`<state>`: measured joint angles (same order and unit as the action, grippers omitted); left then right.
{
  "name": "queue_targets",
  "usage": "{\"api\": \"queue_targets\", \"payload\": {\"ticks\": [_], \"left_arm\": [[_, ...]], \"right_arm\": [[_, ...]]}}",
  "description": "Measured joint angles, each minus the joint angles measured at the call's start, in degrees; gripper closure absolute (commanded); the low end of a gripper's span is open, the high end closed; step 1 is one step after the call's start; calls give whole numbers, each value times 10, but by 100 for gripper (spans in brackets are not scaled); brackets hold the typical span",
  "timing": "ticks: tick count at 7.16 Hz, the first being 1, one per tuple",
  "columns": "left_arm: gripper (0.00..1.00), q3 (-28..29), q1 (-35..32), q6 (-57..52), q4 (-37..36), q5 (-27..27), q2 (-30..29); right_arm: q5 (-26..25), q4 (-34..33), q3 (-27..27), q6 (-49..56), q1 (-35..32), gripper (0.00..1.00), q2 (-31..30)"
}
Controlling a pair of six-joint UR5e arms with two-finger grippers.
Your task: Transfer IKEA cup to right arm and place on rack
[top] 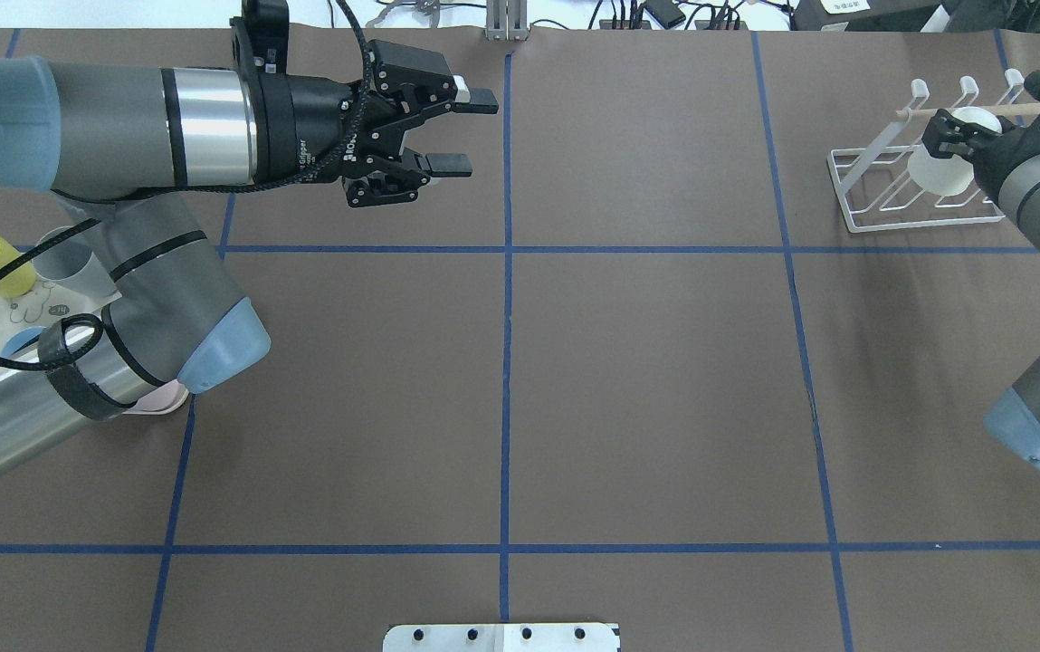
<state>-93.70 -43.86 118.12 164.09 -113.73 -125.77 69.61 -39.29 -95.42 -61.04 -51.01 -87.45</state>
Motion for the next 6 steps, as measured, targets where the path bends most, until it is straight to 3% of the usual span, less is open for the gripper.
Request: {"api": "queue_targets", "payload": {"ticks": [1,6], "left_arm": [[26,-1,0,0,0,0,0],[26,-8,-18,-18,-16,-9,5]], "right_arm": [[0,0,0,0,0,1,0],[23,-3,-23,-5,7,0,-3]]}}
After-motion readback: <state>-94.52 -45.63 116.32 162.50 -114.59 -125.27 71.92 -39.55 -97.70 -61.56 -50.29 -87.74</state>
